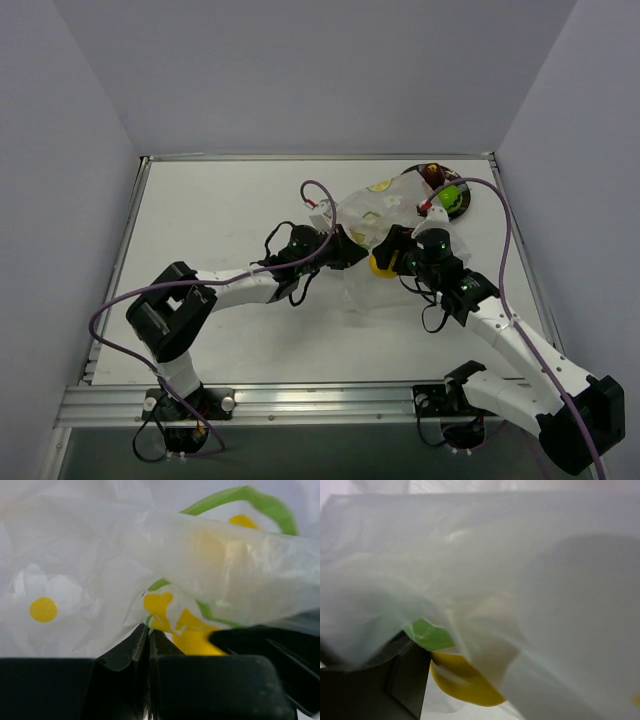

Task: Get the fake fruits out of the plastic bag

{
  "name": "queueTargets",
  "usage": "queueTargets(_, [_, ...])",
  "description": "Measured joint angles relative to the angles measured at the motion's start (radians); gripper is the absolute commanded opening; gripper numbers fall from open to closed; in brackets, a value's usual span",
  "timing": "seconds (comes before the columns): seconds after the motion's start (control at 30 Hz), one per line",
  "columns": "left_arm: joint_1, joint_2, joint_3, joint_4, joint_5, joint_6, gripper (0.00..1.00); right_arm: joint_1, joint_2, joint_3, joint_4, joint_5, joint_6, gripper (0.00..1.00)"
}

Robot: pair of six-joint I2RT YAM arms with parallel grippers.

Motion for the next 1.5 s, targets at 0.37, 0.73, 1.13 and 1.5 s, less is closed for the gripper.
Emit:
queueTargets(0.37, [0.003, -0.046, -0.018, -0.008, 0.003, 0.0, 0.02, 0.004, 0.082, -0.189, 0.003, 0.15, 0.089, 0.47])
queueTargets(0.73, [-0.003, -0.046, -0.013, -0.007, 0.029, -0.008, 0.02, 0.08, -0.035, -0.198, 0.169, -0.258, 0.06, 0.45])
queueTargets(1.13, [-0.005, -0.046, -0.012, -0.008, 0.039, -0.008, 0.02, 0.088, -0.136, -0.069, 0.123, -0.457, 0.032, 0.42])
queueTargets(1.5, [-0.005, -0.07, -0.057, -0.042, 0.037, 0.009, 0.02, 0.081, -0.106, 0.295, 0.118, 0.121, -0.097, 0.4])
